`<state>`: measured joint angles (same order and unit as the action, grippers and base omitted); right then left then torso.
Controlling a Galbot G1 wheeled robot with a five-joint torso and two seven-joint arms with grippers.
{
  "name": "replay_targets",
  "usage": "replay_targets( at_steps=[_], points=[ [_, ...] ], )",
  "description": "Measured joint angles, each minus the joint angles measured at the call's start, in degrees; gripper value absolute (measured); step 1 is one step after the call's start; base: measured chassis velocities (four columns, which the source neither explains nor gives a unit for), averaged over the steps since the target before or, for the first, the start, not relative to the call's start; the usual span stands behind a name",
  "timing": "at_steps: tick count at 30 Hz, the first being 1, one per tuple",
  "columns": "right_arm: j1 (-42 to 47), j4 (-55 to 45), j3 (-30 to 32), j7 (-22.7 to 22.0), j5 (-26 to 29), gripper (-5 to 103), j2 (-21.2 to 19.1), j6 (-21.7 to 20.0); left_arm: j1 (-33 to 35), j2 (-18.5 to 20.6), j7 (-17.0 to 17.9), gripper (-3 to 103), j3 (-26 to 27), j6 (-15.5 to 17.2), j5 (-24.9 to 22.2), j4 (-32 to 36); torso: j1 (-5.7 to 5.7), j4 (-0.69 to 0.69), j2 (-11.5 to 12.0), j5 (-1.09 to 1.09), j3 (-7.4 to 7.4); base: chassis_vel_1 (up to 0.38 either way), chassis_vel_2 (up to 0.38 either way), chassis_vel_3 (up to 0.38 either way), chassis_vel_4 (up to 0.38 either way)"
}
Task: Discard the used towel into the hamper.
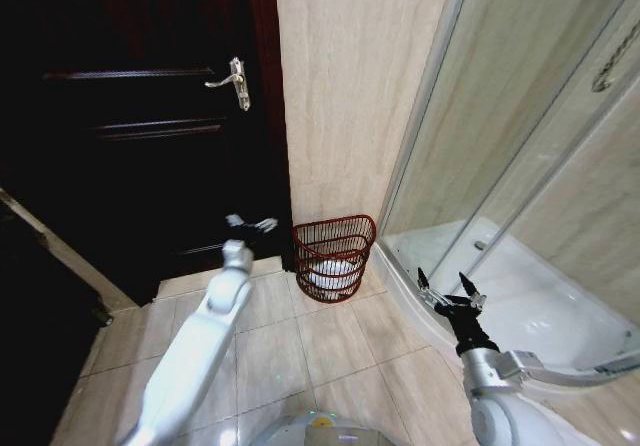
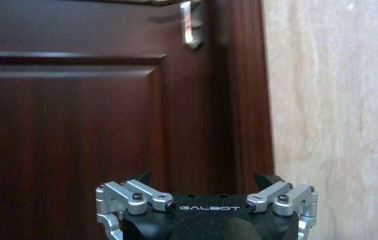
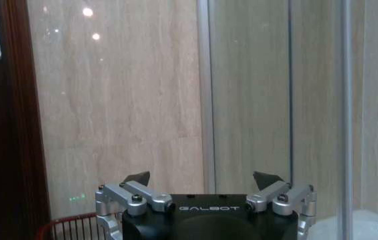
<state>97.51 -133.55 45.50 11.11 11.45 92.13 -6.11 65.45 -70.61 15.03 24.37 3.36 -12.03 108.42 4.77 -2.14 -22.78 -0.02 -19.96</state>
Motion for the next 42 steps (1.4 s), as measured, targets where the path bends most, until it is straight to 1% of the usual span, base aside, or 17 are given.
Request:
replay_targets(
  at_steps=[1,2,3,4,6,10,13,15,17,19,21,23,29,36,42],
  points=[
    [0.03,0.68,-0.20,0.16,-1.20,100,0.00,1.13,6.39,-1.27,-1.57,100,3.59,-2.36,0.36,2.16,0.00,-0.01,0.00,0.01,0.00,0.000,0.000,0.000,0.000],
    [0.25,1.08,-0.49,0.40,-2.29,100,0.00,2.10,10.86,-2.60,-2.72,100,6.14,-3.77,0.46,3.85,-0.01,-0.02,-0.01,0.02,0.00,0.000,0.000,0.000,0.000],
    [0.39,1.30,-0.67,0.45,-2.76,100,0.00,2.63,13.19,-3.42,-2.70,100,7.14,-4.57,0.40,4.67,-0.01,-0.02,0.00,0.02,0.00,0.000,0.000,0.000,0.000],
    [0.39,1.30,-0.67,0.45,-2.76,100,0.00,2.63,13.19,-3.42,-2.70,100,7.14,-4.57,0.40,4.67,-0.01,-0.02,0.00,0.02,0.00,0.000,0.000,0.000,0.000],
    [0.90,1.76,-0.86,0.44,-3.96,100,0.00,3.95,17.05,-5.88,-2.52,100,8.68,-6.10,0.57,5.80,-0.01,-0.01,0.00,0.01,0.00,0.000,0.000,0.000,0.000],
    [1.11,2.47,-0.98,-0.23,-5.89,100,0.00,5.60,19.29,-6.58,-2.48,100,9.60,-6.27,0.62,7.15,0.00,0.01,0.00,0.03,0.00,0.000,0.000,0.000,0.000],
    [1.23,2.49,-0.99,-1.01,-6.46,100,0.00,6.11,19.94,-6.32,-2.52,100,9.90,-5.48,0.62,8.32,0.01,0.01,0.00,0.02,0.00,0.000,0.000,0.000,0.000],
    [1.31,2.73,-1.28,-2.29,-7.40,100,0.00,6.88,20.02,-6.97,-2.67,100,9.74,-4.34,0.64,9.58,0.01,0.00,0.00,0.03,0.00,0.000,0.000,0.000,0.000],
    [1.35,2.80,-1.39,-2.56,-7.72,100,0.00,7.16,19.96,-7.33,-2.88,100,9.61,-4.08,0.69,9.85,0.01,0.00,0.00,0.02,0.00,0.000,0.000,0.000,0.000],
    [1.58,2.90,-1.91,-3.77,-9.03,100,0.00,8.06,19.45,-8.53,-4.45,100,9.01,-3.59,0.86,10.68,0.01,0.00,0.00,0.02,-0.01,0.000,0.000,0.000,0.000],
    [1.62,2.90,-1.95,-3.91,-9.20,100,0.00,8.06,19.41,-8.55,-4.84,100,8.87,-3.59,0.87,10.79,0.01,0.01,0.00,0.03,-0.01,0.000,0.000,0.000,0.000],
    [1.91,2.63,-2.23,-5.26,-9.72,100,0.00,7.57,19.41,-8.11,-6.95,100,8.43,-3.37,0.90,11.18,0.01,0.01,0.01,0.03,-0.01,0.000,0.000,0.000,0.000],
    [2.38,2.48,-2.15,-5.73,-9.98,100,0.00,7.12,19.74,-8.12,-8.13,100,8.17,-3.30,2.04,11.17,0.01,-0.01,0.01,0.02,-0.01,0.000,0.000,0.000,0.000],
    [2.37,2.37,-1.85,-5.75,-9.99,100,0.00,6.68,19.69,-8.50,-8.13,100,7.25,-3.76,3.02,10.65,0.01,0.00,0.01,0.03,-0.01,0.000,0.000,0.000,0.000],
    [2.74,2.18,-1.59,-5.84,-9.68,100,0.00,6.73,19.95,-8.08,-8.42,100,6.72,-4.72,1.59,9.93,0.01,-0.01,0.01,0.02,-0.01,0.000,0.000,0.000,0.000]
  ],
)
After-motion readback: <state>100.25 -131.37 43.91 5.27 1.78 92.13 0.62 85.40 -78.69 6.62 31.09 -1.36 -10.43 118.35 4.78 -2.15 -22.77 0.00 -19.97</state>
